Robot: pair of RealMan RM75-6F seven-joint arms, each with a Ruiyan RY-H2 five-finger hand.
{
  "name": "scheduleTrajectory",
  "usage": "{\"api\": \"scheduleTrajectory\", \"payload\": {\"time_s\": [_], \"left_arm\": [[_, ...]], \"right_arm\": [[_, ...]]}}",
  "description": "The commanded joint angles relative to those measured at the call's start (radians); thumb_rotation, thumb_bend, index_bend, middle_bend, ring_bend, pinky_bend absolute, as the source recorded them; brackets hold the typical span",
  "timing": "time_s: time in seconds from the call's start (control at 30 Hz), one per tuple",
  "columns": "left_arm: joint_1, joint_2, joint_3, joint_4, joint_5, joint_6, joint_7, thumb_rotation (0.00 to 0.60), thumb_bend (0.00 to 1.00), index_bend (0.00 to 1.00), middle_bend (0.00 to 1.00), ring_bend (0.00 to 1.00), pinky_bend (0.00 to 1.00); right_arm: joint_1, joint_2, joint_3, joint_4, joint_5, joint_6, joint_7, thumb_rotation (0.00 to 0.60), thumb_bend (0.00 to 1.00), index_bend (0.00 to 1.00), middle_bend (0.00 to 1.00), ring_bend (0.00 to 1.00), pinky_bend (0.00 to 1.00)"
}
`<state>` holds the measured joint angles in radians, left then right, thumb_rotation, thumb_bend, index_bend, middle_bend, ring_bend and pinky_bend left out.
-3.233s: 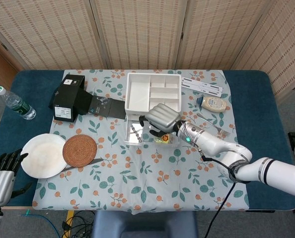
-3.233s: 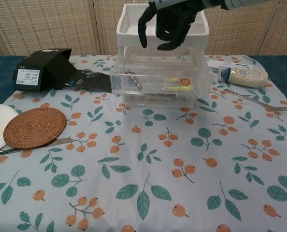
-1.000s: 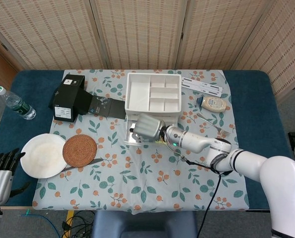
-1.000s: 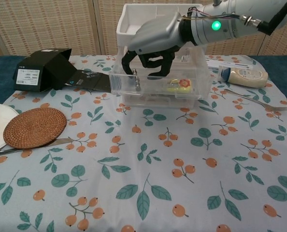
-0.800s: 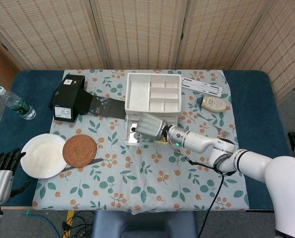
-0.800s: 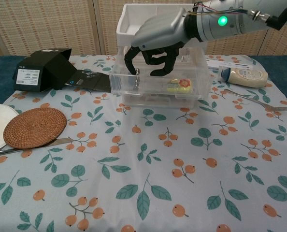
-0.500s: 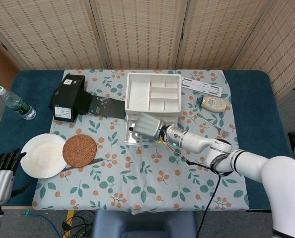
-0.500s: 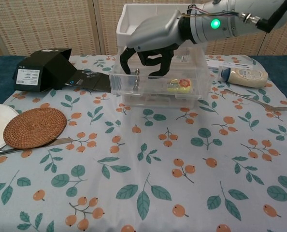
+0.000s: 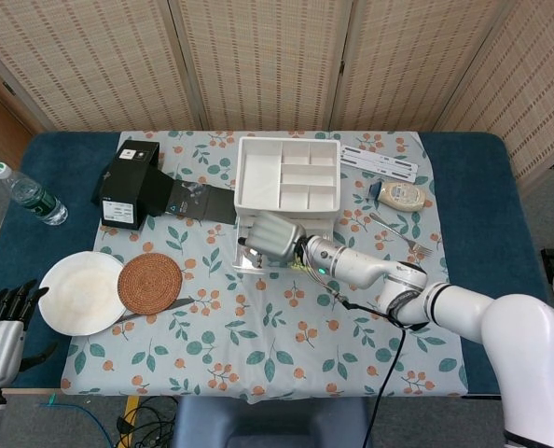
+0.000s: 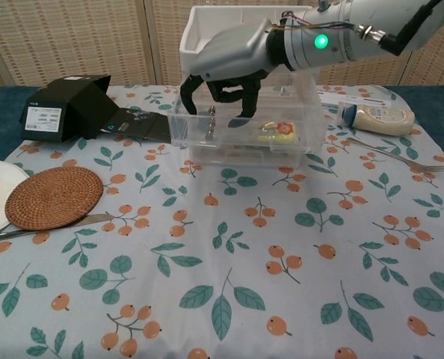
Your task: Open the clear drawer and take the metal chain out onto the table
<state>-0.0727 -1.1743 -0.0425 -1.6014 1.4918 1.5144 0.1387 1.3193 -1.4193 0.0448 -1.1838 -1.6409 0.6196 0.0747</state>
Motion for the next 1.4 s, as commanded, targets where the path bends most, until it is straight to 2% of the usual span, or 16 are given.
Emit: {"api": "scheduleTrajectory", "payload": {"time_s": [0.03, 0.87, 1.4], "left_arm": [[0.001, 0.000, 0.000, 0.001, 0.000, 0.000, -0.001, 0.600, 0.17, 0.16, 0.11, 0.12, 0.09], [0.003, -0.003, -0.002, 0.007, -0.002, 0.004, -0.008, 0.600, 0.17, 0.16, 0.11, 0.12, 0.09], [0.002, -0.004, -0.001, 0.008, -0.005, -0.003, -0.005, 0.600, 0.17, 0.16, 0.11, 0.12, 0.09]], "right_arm": [[0.003, -0.002, 0.001, 0.002, 0.003, -0.005, 0.000, 0.600, 0.34, 0.30, 0.89, 0.97, 1.00], [0.001, -0.013, 0.000, 0.009, 0.023, -0.013, -0.025, 0.600, 0.35, 0.44, 0.90, 0.97, 1.00], [-0.010, -0.035, -0.003, 0.036, 0.025, 0.001, -0.042, 0.600, 0.36, 0.49, 0.90, 0.97, 1.00]]}}
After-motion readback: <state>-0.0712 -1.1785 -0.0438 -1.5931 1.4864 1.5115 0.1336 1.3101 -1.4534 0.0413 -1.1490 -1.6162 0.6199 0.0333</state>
